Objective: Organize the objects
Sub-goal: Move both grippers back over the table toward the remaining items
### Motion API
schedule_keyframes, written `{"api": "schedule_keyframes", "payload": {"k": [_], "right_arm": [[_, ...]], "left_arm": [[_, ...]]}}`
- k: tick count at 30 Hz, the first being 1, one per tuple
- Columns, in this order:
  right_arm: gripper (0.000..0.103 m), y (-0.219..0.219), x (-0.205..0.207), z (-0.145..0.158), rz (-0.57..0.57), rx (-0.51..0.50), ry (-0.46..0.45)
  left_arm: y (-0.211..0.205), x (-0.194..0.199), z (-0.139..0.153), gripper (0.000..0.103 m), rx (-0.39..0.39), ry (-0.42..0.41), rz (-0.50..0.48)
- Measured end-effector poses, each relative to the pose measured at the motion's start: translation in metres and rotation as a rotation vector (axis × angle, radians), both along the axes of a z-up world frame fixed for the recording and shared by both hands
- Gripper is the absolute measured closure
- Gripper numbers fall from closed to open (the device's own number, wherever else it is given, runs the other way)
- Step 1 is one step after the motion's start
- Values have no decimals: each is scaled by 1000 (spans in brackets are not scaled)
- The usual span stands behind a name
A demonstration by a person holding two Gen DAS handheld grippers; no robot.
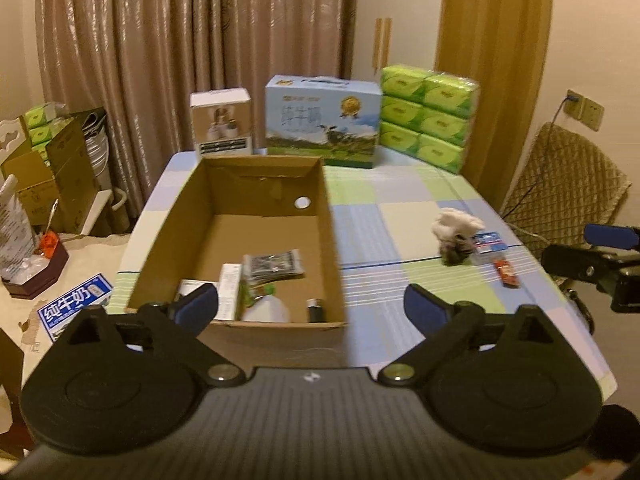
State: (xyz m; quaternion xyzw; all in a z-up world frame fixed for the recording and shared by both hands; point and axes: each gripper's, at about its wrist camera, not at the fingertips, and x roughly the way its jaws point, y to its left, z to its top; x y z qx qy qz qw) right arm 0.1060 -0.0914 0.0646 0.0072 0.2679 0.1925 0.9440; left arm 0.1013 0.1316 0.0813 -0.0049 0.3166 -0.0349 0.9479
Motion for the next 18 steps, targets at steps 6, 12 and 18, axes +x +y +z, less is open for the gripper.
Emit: {"api": "schedule_keyframes", "payload": {"k": [6, 12, 18], "right_arm": [[2, -40, -18, 1, -65, 4, -1], [2, -73, -26, -4, -122, 9, 11], [2, -101, -30, -13, -168, 12, 26]], "left_arm": [[-28, -8, 2, 1, -11, -7, -35], [-51, -13, 0, 1, -11, -4, -62], [-72, -10, -5, 1, -1, 0, -90]]}}
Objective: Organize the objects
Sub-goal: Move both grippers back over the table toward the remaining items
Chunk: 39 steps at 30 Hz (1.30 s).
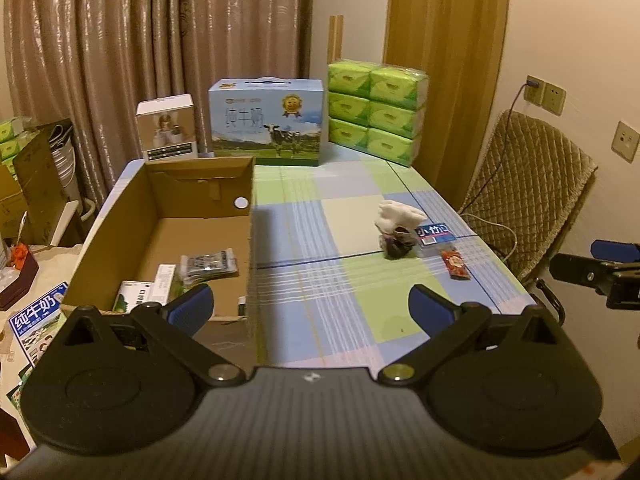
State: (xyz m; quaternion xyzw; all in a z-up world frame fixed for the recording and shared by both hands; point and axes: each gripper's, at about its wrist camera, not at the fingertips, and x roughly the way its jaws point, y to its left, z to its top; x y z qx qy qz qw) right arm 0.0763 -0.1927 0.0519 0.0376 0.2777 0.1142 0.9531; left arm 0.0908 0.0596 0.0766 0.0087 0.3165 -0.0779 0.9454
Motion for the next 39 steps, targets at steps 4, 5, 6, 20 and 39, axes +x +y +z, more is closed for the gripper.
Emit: {"api": "schedule_keyframes", "payload": {"k": [4, 5, 6, 20, 39], "right_arm": [[2, -16, -2, -6, -29, 6, 10], [2, -19, -2, -7, -34, 4, 13], [2, -22, -3, -8, -39, 3, 14], [2, -54, 10, -36, -110, -27, 49], [35, -84, 122, -108, -95, -18, 138]], "left_arm": [[-10, 4, -4, 1, -4, 7, -14], [-12, 4, -6, 1, -4, 8, -18], [-14, 4, -7, 1, -3, 8, -22], [-56, 35, -34, 1, 1, 18, -96], [-124, 165, -121, 2, 42, 54, -174]]}}
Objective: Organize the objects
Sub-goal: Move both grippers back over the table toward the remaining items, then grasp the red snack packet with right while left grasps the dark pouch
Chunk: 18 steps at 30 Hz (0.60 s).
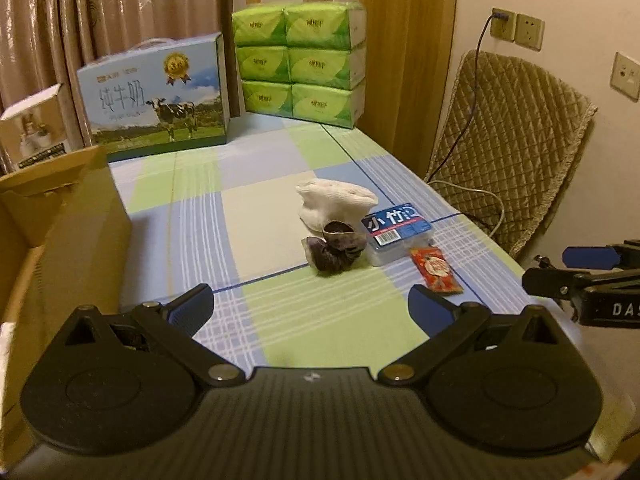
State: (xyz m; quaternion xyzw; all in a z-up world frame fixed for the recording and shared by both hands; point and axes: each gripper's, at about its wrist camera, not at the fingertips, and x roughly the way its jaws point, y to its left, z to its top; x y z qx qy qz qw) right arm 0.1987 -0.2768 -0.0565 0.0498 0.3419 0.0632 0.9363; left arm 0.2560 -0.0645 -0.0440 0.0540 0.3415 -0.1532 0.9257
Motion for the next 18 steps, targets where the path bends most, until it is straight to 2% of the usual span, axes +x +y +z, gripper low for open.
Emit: {"api": "schedule_keyframes", "payload": {"k": [10, 17, 18], "right_arm": [[51, 10, 70, -48, 16, 20, 63], [55, 18, 97, -74, 29, -20, 91], [63, 19, 98, -76, 31, -25, 92]], "left_arm": [[-6, 47, -37, 3, 1, 27, 17], [-7, 71, -57, 5, -42, 52, 19], [-7, 74, -59, 6, -59, 57, 19]]}}
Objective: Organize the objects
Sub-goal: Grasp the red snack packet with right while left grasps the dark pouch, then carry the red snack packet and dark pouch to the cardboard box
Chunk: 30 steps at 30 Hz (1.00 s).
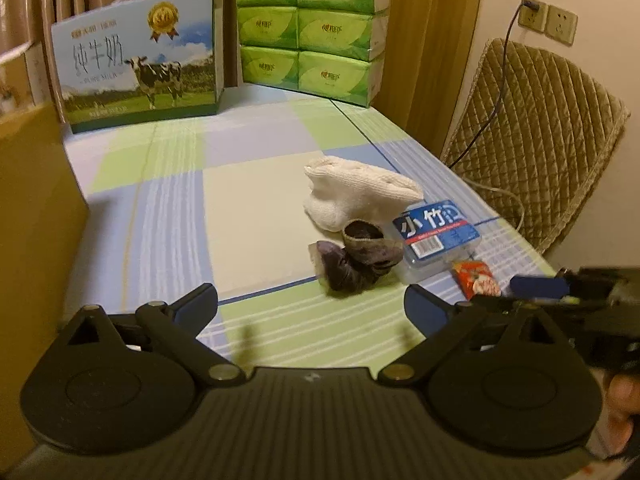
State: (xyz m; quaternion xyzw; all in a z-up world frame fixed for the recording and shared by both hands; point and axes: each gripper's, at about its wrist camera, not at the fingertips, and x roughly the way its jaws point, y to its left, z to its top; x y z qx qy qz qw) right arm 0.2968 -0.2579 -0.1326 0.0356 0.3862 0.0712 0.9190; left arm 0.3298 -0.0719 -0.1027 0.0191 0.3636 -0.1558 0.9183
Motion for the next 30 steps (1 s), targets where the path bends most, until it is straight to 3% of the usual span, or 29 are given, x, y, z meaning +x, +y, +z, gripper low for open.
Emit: {"api": "schedule_keyframes", "payload": {"k": [1, 10, 13, 18, 20, 30], "right_arm": [[77, 0, 1, -2, 6, -8, 5], [80, -6, -5, -2, 4, -24, -34], [80, -10, -7, 2, 0, -19, -38], [80, -12, -10, 3, -6, -20, -34], [80, -13, -13, 5, -9, -18, -34], [80, -5, -48, 37, 11, 11, -53]], "left_arm": [[-1, 3, -1, 6, -10, 1, 1], [-21, 31, -12, 18, -44, -23, -27], [-29, 38, -16, 33, -47, -13, -40], [-38, 38, -19, 78, -24, 21, -71], [-37, 31, -16, 86, -2, 21, -80], [-5, -33, 23, 89, 52, 32, -55]]}}
